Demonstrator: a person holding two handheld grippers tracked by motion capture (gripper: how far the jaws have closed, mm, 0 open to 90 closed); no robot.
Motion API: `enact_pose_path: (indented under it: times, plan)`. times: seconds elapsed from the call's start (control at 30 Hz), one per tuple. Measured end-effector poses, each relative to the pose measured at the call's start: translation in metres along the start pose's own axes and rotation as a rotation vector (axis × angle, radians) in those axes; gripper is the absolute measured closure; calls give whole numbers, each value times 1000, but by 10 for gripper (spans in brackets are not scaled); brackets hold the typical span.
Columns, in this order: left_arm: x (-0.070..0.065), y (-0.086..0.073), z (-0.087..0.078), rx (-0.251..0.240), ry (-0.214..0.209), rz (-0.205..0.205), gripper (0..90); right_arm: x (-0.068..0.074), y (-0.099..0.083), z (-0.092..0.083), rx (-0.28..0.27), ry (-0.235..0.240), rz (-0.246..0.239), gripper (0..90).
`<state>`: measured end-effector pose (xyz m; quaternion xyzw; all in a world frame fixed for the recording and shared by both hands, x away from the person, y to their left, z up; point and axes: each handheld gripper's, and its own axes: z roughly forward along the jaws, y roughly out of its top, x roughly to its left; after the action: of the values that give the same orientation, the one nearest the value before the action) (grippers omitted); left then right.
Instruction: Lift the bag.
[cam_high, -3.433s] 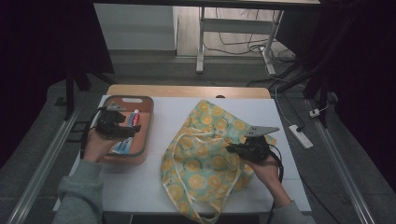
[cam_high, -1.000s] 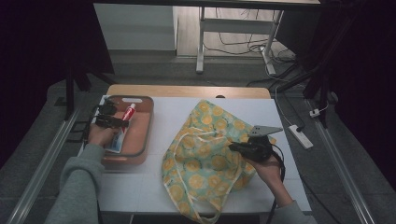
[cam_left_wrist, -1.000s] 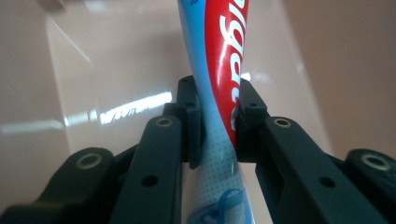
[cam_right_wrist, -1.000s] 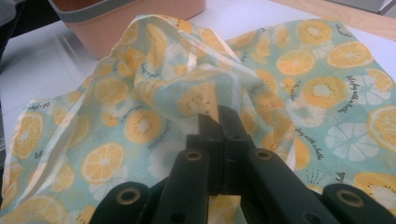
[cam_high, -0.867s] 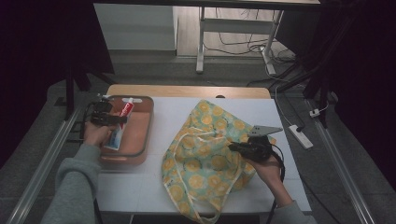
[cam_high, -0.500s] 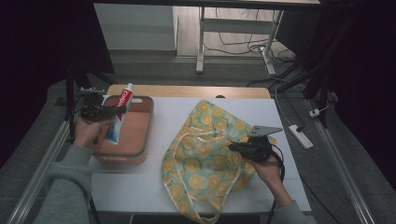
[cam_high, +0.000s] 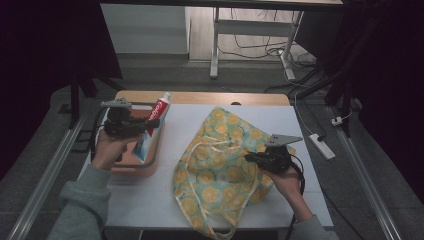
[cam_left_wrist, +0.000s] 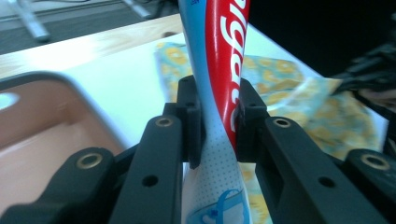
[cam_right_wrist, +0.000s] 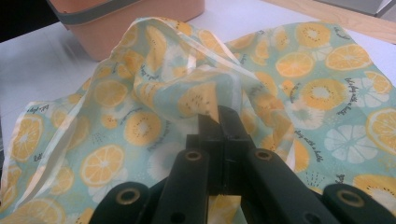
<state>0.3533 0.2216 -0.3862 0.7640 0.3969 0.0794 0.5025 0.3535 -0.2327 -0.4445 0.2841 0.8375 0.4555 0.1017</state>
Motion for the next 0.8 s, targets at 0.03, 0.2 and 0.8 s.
enact_pose_path:
  times: [0.03, 0.2, 0.8]
  plan:
    - [-5, 0, 2, 3, -18, 12, 756, 0, 0, 0, -2, 0, 0, 893]
    - [-31, 3, 14, 16, -84, 77, 755, 0, 0, 0, 1, 0, -1, 893]
    - [-94, 1, 75, 111, -250, 216, 755, -1, 0, 0, -7, -2, 3, 893]
